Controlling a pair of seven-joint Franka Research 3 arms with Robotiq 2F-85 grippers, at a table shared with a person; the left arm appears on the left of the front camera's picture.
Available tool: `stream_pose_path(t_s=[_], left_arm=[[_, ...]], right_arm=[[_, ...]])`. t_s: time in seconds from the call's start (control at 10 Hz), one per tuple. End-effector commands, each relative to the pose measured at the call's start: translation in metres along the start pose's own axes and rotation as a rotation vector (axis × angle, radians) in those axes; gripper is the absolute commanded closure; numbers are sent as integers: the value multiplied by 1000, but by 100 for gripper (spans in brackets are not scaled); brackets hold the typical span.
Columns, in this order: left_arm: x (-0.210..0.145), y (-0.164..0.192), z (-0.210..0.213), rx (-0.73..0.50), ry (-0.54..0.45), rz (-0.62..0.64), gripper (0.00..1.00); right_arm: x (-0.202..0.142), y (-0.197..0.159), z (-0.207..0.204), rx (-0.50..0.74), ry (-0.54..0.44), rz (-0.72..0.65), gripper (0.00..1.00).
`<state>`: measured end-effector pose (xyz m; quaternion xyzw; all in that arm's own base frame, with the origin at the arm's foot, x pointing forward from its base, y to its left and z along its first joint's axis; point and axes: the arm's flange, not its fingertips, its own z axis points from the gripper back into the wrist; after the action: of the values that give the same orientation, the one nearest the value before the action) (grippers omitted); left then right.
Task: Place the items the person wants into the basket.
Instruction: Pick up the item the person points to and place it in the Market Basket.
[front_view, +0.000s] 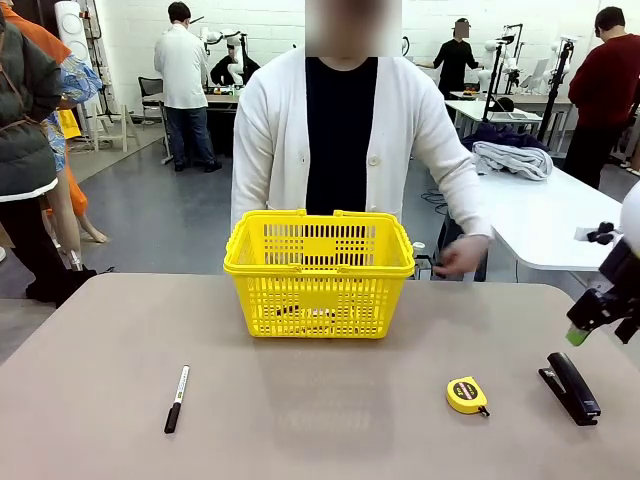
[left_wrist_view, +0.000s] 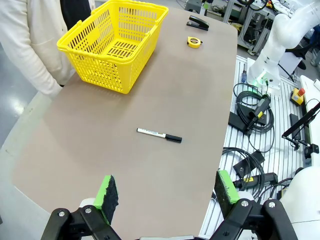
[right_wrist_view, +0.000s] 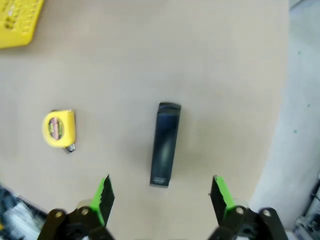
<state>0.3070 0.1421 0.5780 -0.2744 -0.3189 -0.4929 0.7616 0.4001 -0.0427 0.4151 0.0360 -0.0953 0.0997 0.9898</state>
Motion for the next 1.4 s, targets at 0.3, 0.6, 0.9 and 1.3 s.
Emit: stream_pose_path(t_s=[0.3, 0.6, 0.9, 1.3], left_arm=[[-1, 1, 1, -1, -20, -22, 0], [-1, 1, 1, -1, -20, -22, 0], [-1, 1, 1, -1, -20, -22, 0], [-1, 1, 1, -1, -20, -22, 0]], right_arm=[[8, -1, -58, -96, 5, -31, 0], [5, -2, -76, -73, 49, -35, 0], [4, -3, -89, -62, 83, -34, 0], [2, -2, -93, 6, 142, -19, 57]])
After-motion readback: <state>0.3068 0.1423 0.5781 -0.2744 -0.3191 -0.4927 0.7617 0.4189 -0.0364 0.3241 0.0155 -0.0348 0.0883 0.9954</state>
